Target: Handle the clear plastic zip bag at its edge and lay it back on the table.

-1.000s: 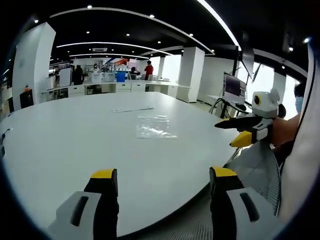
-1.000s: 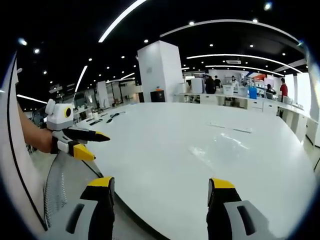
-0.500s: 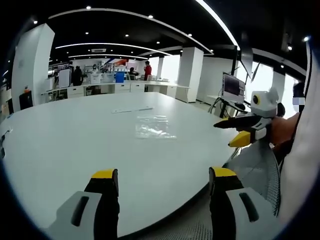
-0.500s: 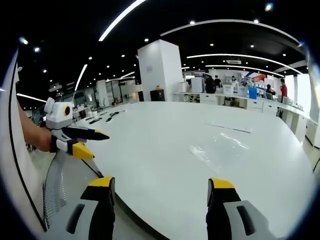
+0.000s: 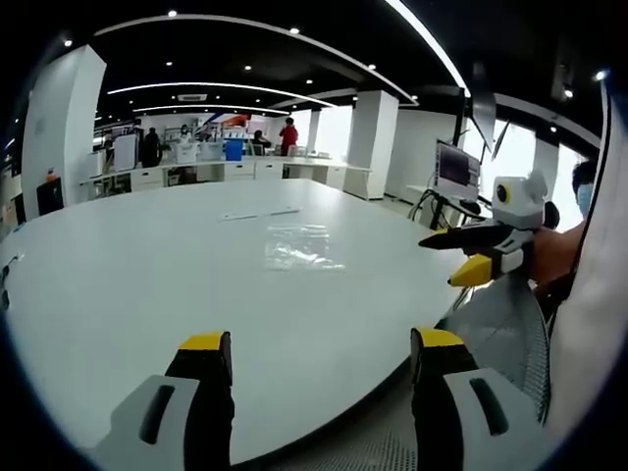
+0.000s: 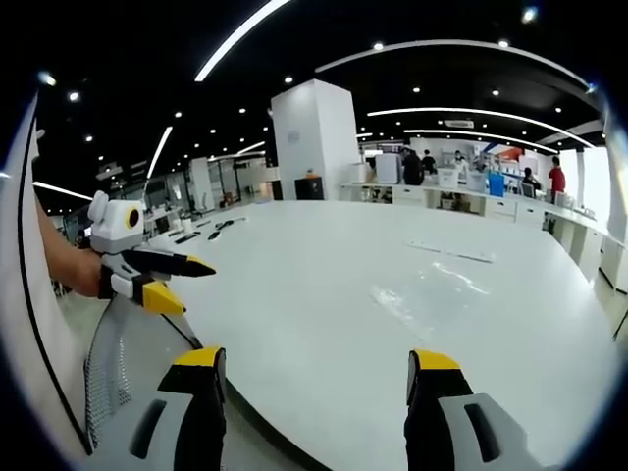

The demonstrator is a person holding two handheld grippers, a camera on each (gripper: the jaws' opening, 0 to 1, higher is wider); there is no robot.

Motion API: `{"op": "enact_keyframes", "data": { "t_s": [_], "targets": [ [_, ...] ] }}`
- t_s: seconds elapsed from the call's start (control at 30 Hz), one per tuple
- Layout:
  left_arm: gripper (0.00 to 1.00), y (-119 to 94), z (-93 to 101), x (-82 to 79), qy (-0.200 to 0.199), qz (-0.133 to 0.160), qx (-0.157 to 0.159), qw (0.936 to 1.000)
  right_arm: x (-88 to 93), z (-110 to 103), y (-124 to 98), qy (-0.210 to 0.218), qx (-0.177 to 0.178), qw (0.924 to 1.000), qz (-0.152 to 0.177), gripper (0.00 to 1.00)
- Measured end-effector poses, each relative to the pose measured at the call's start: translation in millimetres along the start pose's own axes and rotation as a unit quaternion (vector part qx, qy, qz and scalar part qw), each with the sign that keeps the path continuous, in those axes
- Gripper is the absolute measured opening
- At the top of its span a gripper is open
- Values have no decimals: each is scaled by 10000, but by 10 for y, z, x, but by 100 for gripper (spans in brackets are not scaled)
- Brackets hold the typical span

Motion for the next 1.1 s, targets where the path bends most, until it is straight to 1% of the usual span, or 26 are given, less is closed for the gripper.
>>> {"op": "enact_keyframes", "data": {
  "t_s": [0.27, 0.5, 0.7, 0.87, 1.1],
  "targets": [
    [74, -7, -23, 4, -29, 23, -10, 10000, 4, -3, 5, -12, -3, 10000, -22, 74],
    [74, -2, -117, 67, -24, 29, -16, 10000, 5, -1, 6, -24, -3, 10000, -32, 74],
    [74, -2, -121, 70, -25, 15, -8, 10000, 18, 18, 13, -31, 5, 10000, -34, 74],
    [73, -3, -160, 93, -27, 3, -8, 10000, 23, 27, 16, -32, -2, 10000, -36, 74],
    [73, -4, -152, 90, -15, 25, -34, 10000, 28, 25, 18, -52, 2, 10000, -34, 74]
  ]
}}
Point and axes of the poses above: the point that each gripper's makers call its tool centre point, and the gripper's own axes: y roughly forward along the fingers, z roughly to its right, x roughly out of its underside, the point moved 10 cm from there along -y, roughly backward along the fingers, and after that the axes turned 5 degrees about -z, right-handed, at the moved point
